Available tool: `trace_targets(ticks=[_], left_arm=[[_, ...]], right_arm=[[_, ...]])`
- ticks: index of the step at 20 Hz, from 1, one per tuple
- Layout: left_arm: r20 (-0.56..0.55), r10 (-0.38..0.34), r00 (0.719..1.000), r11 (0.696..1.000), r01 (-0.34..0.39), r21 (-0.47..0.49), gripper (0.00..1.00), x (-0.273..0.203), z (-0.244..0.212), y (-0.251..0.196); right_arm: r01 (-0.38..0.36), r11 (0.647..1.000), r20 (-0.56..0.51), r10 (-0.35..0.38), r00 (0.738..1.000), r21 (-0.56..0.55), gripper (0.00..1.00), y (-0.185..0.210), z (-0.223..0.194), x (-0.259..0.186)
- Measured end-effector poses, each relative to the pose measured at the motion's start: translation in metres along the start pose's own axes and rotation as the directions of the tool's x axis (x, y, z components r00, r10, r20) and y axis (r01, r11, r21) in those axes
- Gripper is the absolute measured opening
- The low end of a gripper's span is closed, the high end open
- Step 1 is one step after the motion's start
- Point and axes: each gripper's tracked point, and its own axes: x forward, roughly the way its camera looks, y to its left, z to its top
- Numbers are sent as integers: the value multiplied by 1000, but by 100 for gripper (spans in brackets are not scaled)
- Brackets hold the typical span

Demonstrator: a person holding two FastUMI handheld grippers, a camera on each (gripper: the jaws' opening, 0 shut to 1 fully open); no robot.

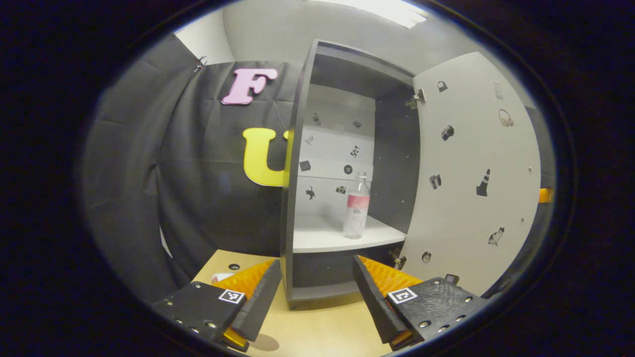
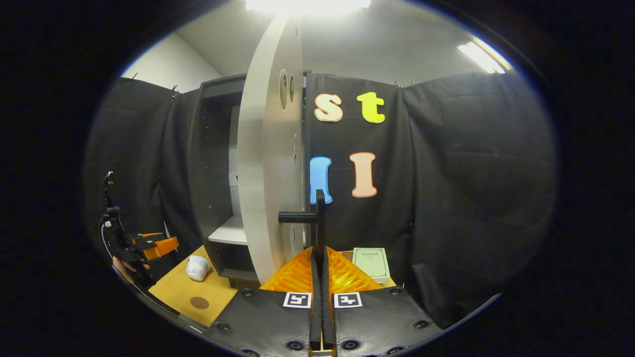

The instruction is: Open the cabinet door with the right hand, grasp the bottle in the cabinet with the left hand and place it on the coaster, then close the cabinet door with the right hand.

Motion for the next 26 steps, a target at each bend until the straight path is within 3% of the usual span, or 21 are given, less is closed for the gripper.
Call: trace_targets(ticks=[3,6,7,11,14,17,21,26], left_arm=[[-2,-49,999,999,49,17,87,8,-1,7],[-8,-84,996,996,84,12,89,12,-7,6],[-9,-96,995,995,96,7,89,14,-8,3],[-18,-119,993,993,119,17,89,30,-7,-13],[-28,-106,994,994,107,25,89,46,-4,-26],[-15,-107,994,994,107,1,89,63,11,-42],[-2,-117,993,992,117,46,89,83,32,-59],[40,-90,995,988,84,126,87,114,57,-71]], right_arm=[[70,998,13,-70,997,2,6,-11,4,-20],[130,991,29,-131,991,38,2,-23,5,-41],[146,988,38,-148,988,52,10,-29,9,-49],[225,974,41,-225,973,25,6,-69,14,-63],[237,970,63,-240,969,48,6,-98,24,-40],[215,975,90,-220,971,64,3,-117,33,-10],[175,980,98,-184,978,96,0,-135,37,30],[193,976,59,-199,978,99,18,-173,28,78]])
